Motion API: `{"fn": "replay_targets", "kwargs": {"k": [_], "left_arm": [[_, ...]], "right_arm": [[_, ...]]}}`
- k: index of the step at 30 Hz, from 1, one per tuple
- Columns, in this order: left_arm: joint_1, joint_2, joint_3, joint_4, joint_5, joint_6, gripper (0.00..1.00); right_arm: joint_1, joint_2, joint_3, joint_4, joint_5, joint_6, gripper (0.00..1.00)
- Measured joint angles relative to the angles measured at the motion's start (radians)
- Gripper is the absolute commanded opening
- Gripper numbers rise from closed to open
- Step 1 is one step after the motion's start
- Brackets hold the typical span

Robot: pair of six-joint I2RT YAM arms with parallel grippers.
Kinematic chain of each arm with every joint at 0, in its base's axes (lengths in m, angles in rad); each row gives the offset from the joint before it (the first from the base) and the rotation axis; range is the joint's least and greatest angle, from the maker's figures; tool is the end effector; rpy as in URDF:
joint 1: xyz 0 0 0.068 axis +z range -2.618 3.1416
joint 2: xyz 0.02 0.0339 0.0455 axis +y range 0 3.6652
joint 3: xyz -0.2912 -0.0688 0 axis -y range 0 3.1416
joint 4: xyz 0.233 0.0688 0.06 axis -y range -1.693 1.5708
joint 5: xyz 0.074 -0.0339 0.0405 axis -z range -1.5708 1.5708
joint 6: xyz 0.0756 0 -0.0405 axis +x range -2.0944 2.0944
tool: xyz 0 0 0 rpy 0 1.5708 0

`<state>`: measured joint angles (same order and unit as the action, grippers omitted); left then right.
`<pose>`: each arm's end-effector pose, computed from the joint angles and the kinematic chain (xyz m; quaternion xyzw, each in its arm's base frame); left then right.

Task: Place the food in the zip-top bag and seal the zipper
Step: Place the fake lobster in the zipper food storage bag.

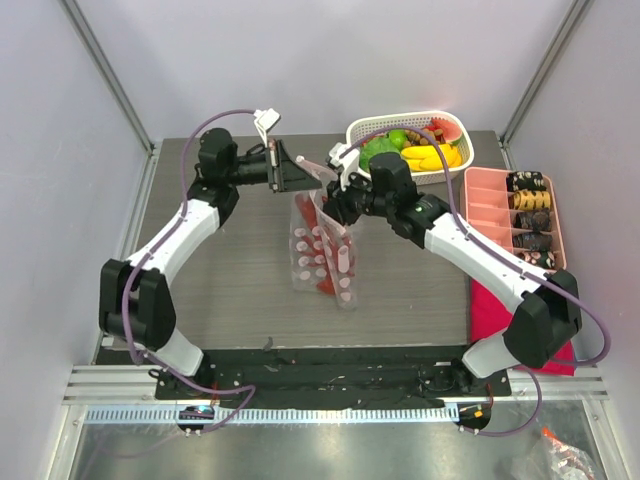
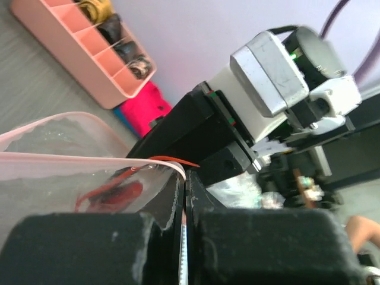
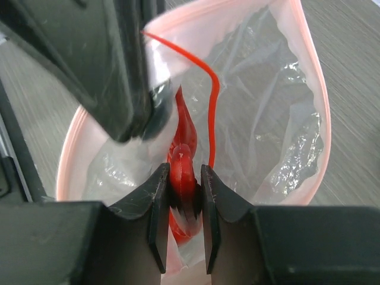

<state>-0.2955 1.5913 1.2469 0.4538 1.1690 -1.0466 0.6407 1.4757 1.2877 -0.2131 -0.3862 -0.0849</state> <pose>0.3323 -0.1739 0.3938 0.1781 0.6685 -0.6746 0.2574 0.2756 0.2410 0.3625 -0.3895 0.7274 0.3025 0.4771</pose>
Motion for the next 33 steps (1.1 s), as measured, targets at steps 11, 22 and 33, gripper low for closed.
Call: {"fn": "replay_targets", "kwargs": {"k": [11, 22, 33], "left_arm": [[-0.076, -0.202, 0.009, -0.553, -0.074, 0.514, 0.00], [-0.076, -0.219, -0.025, -0.665, -0.073, 0.693, 0.00], [-0.076, -0.219, -0.024, -0.679, -0.060, 0.716, 0.00]], "right_arm": [[-0.001, -0.050, -0.026, -0.071, -0.036, -0.018, 0.57], [-0.012, -0.286, 0.044, -0.182, 0.012, -0.031, 0.64], [-0.144, -0.161, 0.055, -0.229, 0.023, 0.033, 0.58]]}}
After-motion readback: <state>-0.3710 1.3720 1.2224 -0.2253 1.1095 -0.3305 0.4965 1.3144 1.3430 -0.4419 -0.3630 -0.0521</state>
